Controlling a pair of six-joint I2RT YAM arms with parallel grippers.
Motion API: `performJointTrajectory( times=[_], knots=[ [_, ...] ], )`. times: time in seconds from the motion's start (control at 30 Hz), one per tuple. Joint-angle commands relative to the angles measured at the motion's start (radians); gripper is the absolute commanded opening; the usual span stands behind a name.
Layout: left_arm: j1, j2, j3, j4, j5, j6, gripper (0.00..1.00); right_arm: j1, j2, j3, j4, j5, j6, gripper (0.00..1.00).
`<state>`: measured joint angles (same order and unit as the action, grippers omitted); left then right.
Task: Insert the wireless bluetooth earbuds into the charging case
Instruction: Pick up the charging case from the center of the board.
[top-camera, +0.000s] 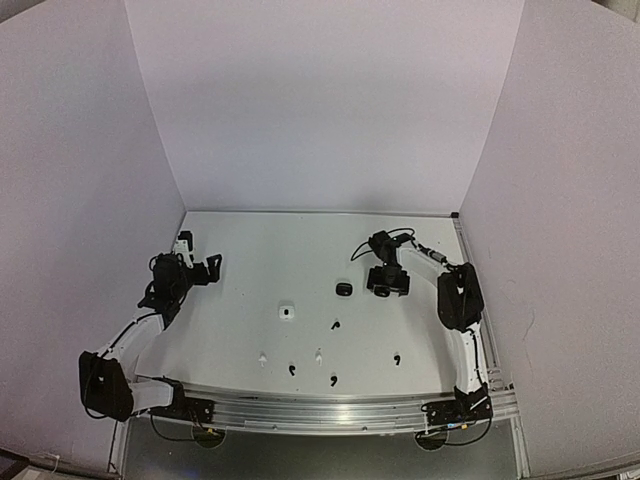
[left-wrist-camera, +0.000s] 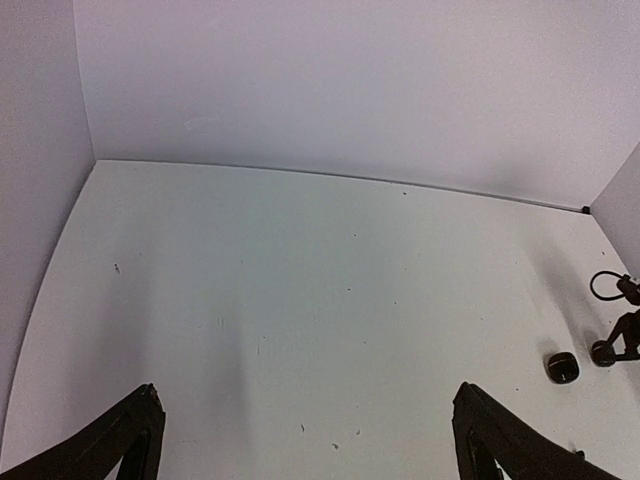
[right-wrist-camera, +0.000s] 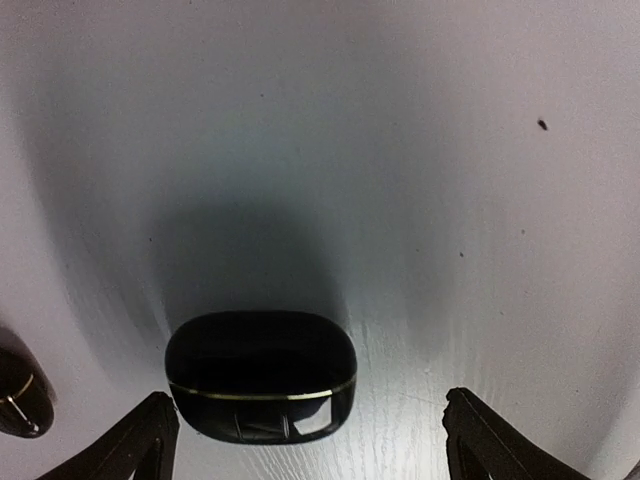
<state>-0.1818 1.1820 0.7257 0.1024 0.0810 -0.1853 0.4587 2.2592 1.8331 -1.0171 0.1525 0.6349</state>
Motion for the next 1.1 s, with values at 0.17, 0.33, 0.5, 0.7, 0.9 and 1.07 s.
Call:
performJointTrajectory(
  times=[0.17,0.33,0.5,0.7,0.9,1.07],
  knots=[
    [-0.002,-0.064,-0.021,0.031,0.062,0.036,1.0,-0.002,0.139,0.148,-0.03,-0.045,-0.02,0.76],
    [-0.002,-0.074,-0.028,0.034,0.062,0.06,1.0,-0.008,0.148,0.141,-0.029,-0.035,-0.01,0.44],
    [-0.002,-0.078,-0.033,0.036,0.104,0.053,1.0,-0.008,0.117,0.127,-0.029,-0.037,-0.019,0.12],
    [-0.019,-0.083,0.025,-0.006,0.212,-0.005,0.97,0.002,-0.025,0.202,-0.007,-0.04,-0.034,0.0],
    [-0.134,-0.105,0.075,0.058,0.222,0.07,0.88,0.156,-0.325,0.125,0.382,0.106,-0.069,0.0],
    [-0.272,-0.103,0.091,0.263,0.163,0.305,0.84,0.328,-0.507,-0.108,1.019,0.201,-0.086,0.0]
  ],
)
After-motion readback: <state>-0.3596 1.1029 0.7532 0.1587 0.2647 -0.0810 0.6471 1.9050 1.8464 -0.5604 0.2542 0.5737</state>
